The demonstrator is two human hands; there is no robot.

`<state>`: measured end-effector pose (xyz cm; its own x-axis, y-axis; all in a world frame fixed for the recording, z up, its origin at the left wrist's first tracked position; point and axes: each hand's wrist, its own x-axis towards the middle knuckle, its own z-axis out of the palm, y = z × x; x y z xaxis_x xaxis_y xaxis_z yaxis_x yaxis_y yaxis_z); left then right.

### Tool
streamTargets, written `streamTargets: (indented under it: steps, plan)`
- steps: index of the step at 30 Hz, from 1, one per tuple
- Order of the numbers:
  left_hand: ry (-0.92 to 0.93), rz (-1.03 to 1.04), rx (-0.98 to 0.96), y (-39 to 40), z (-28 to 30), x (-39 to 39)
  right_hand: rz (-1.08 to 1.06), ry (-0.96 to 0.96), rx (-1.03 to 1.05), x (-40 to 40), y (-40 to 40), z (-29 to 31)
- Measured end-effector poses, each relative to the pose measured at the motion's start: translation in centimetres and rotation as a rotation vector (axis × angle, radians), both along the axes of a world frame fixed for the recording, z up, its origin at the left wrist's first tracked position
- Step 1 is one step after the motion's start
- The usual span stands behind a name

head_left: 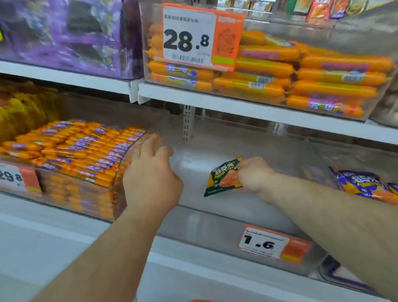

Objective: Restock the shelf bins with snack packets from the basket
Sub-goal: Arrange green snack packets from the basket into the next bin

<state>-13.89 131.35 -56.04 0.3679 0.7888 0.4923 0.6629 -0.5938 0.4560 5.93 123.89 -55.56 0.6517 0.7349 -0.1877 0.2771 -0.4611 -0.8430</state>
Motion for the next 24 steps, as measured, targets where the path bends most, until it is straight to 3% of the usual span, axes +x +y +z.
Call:
streamTargets:
  steps: [5, 8, 16, 24]
  plan:
    - [-0.121, 0.070, -0.131, 0.6, -0.1, -0.3, 0.207, -0.461, -0.349, 0.6, 4.2, -3.0]
    - [-0.140, 0.082, -0.135, 0.6, -0.2, -0.2, 0.306, -0.629, -0.401, 0.3, 5.8, -3.6]
    - [-0.144, 0.085, -0.143, 0.4, -0.2, -0.2, 0.454, -0.839, -0.531, -0.9, 8.2, -4.3]
    - [-0.101, 0.062, -0.171, 0.1, 0.0, 0.0, 0.454, -0.893, -0.695, -1.0, 8.6, -4.1]
